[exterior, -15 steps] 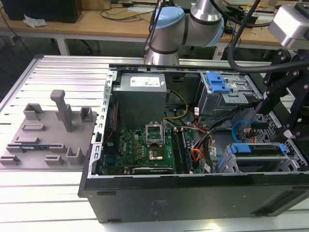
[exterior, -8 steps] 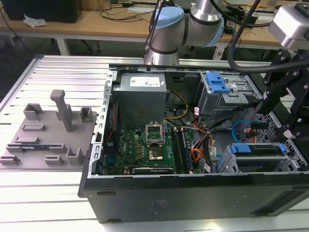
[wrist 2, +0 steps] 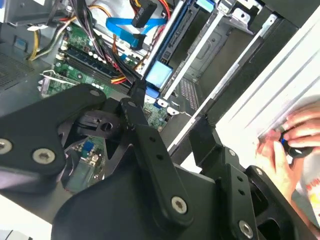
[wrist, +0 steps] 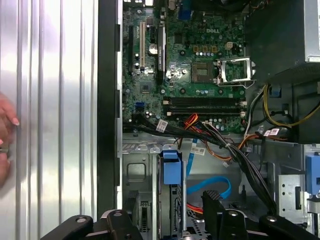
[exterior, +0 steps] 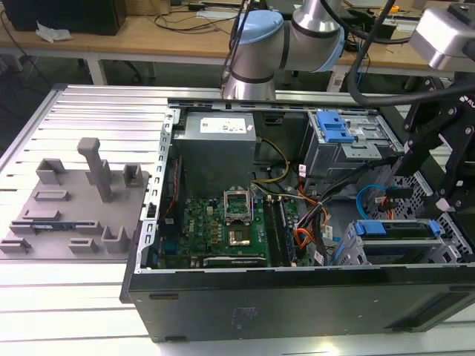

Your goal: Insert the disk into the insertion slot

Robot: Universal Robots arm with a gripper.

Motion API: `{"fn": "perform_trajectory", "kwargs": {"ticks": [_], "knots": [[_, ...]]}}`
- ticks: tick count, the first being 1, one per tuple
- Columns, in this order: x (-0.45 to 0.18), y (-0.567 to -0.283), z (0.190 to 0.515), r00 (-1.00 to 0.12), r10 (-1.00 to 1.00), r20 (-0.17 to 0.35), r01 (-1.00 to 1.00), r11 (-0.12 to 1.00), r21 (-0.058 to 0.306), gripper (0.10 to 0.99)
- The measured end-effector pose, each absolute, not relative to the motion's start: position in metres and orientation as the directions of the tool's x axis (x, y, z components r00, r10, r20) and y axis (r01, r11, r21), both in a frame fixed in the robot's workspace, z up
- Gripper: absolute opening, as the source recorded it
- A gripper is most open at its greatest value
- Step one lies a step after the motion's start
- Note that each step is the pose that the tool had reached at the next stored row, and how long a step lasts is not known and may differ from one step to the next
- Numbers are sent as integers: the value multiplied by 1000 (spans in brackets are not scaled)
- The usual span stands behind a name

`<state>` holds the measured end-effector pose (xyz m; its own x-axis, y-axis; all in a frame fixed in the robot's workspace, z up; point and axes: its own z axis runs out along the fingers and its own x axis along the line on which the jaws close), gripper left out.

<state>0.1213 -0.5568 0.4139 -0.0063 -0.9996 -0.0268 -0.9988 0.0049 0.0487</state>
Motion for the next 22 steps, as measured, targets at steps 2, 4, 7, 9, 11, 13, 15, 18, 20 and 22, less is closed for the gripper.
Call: {"fn": "perform_trajectory", "kwargs": {"ticks": [2,4,7,9,11,13,15,18,20,22], "knots": [[121,-547,414,-6,-999,46,-999,8,48,624],[121,-545,414,-6,-996,87,-999,11,48,624],[119,-544,414,-7,-983,182,-999,15,40,624],[119,-544,414,-18,-978,208,-1000,21,12,624],[119,-544,414,-27,-975,220,-1000,26,-10,624],[119,-543,414,-33,-973,229,-999,29,-22,624],[118,-542,413,-39,-971,235,-999,31,-38,624],[117,-524,410,-40,-970,238,-999,31,-45,624],[117,-511,407,-40,-970,239,-999,31,-45,624],[117,-498,404,-41,-970,241,-998,30,-46,624]]}}
